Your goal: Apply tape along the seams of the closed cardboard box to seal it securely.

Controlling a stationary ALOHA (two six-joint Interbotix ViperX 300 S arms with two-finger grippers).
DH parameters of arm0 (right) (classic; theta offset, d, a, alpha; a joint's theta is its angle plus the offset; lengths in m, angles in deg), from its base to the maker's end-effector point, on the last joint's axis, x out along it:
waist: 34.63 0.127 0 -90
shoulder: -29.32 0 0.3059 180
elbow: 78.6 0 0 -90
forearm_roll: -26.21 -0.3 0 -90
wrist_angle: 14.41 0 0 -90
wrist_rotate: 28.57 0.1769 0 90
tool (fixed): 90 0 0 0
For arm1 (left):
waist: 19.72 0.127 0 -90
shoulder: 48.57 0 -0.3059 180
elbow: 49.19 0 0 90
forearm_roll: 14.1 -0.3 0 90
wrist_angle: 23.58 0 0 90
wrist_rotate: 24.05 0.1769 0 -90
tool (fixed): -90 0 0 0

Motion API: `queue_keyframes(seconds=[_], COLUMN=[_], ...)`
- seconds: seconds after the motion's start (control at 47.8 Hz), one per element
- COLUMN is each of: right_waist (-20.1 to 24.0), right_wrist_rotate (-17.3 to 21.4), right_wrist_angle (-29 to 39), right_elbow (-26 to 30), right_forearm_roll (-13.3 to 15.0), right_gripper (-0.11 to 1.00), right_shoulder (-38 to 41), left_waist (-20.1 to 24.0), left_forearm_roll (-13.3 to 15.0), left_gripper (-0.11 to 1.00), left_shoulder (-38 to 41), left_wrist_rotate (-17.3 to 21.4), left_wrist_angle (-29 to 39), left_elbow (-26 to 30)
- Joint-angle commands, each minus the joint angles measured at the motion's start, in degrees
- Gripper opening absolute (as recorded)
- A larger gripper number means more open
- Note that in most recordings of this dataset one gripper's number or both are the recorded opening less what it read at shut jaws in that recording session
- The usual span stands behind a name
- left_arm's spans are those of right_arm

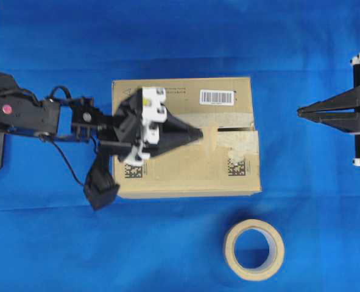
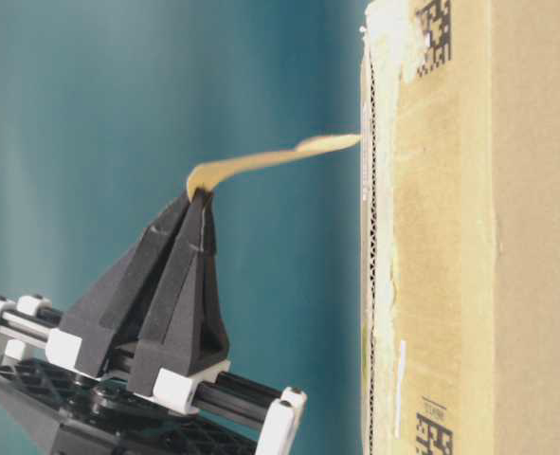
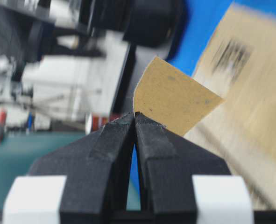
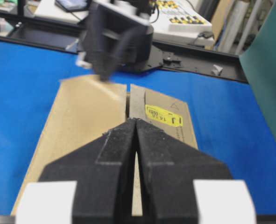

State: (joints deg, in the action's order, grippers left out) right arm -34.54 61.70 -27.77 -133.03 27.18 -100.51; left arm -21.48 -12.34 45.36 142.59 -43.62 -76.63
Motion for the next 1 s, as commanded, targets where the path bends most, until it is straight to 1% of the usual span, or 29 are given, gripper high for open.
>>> queue_keyframes(seconds=[0.0, 0.105, 0.251, 0.335, 0.481, 0.565, 0.795, 0.983], right_waist=[0.00, 0.09, 0.09, 0.00, 0.00, 0.00, -0.44, -1.05], right_wrist_rotate=[0.09, 0.00, -0.18, -0.09, -0.09, -0.18, -0.18, -0.18], right_wrist_angle=[-0.26, -0.26, -0.26, -0.26, -0.26, -0.26, -0.26, -0.26], right_elbow=[1.49, 1.49, 1.49, 1.41, 1.49, 1.41, 1.49, 1.49], right_forearm_roll=[0.09, 0.09, 0.09, 0.09, 0.18, 0.09, 0.09, 0.00], right_gripper=[0.01, 0.01, 0.01, 0.01, 0.01, 0.01, 0.01, 0.01], right_shoulder=[0.26, 0.35, 0.26, 0.35, 0.35, 0.35, 0.35, 0.88], left_waist=[1.58, 2.46, 2.46, 2.72, 3.52, 3.60, 3.34, 3.25], left_forearm_roll=[0.00, 0.00, 0.00, 0.00, 0.00, -0.09, -0.09, -0.09], left_gripper=[0.00, 0.00, 0.00, 0.00, 0.00, 0.00, 0.00, 0.00], left_shoulder=[-1.93, -2.11, -2.11, -2.11, -2.20, -2.46, -3.69, -4.57], left_wrist_rotate=[-0.18, -0.26, -1.14, -2.81, -6.94, -8.09, -8.70, -8.79], left_wrist_angle=[-0.53, -0.53, -0.26, 0.00, 0.00, 0.00, 0.00, 0.00], left_elbow=[-0.18, -0.53, -0.70, -1.05, -2.81, -4.13, -7.47, -9.14])
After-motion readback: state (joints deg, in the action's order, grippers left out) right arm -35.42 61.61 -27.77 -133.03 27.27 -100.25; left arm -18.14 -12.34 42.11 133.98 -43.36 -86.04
